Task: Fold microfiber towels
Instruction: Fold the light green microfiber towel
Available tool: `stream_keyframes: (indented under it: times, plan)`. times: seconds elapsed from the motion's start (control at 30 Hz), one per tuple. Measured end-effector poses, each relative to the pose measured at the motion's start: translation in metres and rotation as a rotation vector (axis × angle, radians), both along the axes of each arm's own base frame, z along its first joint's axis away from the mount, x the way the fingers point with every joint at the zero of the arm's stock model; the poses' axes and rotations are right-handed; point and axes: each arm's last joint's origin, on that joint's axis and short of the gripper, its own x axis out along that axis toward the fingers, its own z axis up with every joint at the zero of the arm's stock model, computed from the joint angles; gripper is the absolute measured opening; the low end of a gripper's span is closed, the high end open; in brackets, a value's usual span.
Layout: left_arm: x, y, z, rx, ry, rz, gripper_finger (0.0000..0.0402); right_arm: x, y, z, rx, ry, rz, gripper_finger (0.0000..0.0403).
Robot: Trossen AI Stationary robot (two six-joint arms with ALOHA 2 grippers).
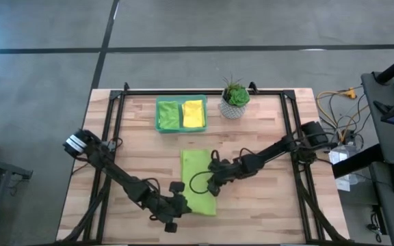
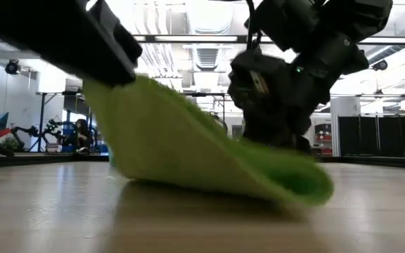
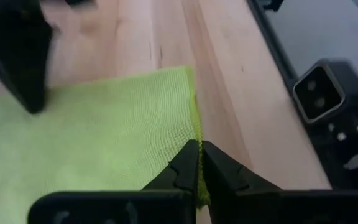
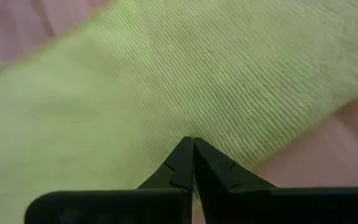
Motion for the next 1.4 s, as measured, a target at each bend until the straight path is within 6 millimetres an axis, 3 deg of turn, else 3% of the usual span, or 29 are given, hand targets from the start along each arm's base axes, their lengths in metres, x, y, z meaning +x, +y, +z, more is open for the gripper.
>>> stream_keyframes:
  times: [0.27, 0.47, 0.67, 1.1, 1.4]
  plan:
    - [-0.005, 0.005, 0.022, -0.014, -0.072, 0.042, 0.0, 0.013, 0.005, 0.004, 0.004, 0.046, 0.044, 0.0008]
    - [-0.011, 0.011, 0.036, -0.023, -0.111, 0.101, 0.0, 0.004, 0.005, 0.036, -0.036, 0.004, 0.026, 0.0008]
    - [-0.013, 0.015, 0.045, -0.011, -0.149, 0.148, 0.0, -0.01, 0.016, 0.056, -0.068, -0.008, 0.064, 0.0008]
    - [-0.025, 0.025, 0.037, -0.042, -0.129, 0.202, 0.0, -0.025, 0.067, 0.078, -0.092, -0.126, 0.248, 0.0008]
    - [-0.025, 0.025, 0.033, -0.045, -0.124, 0.209, 0.0, -0.026, 0.071, 0.079, -0.089, -0.13, 0.258, 0.0008]
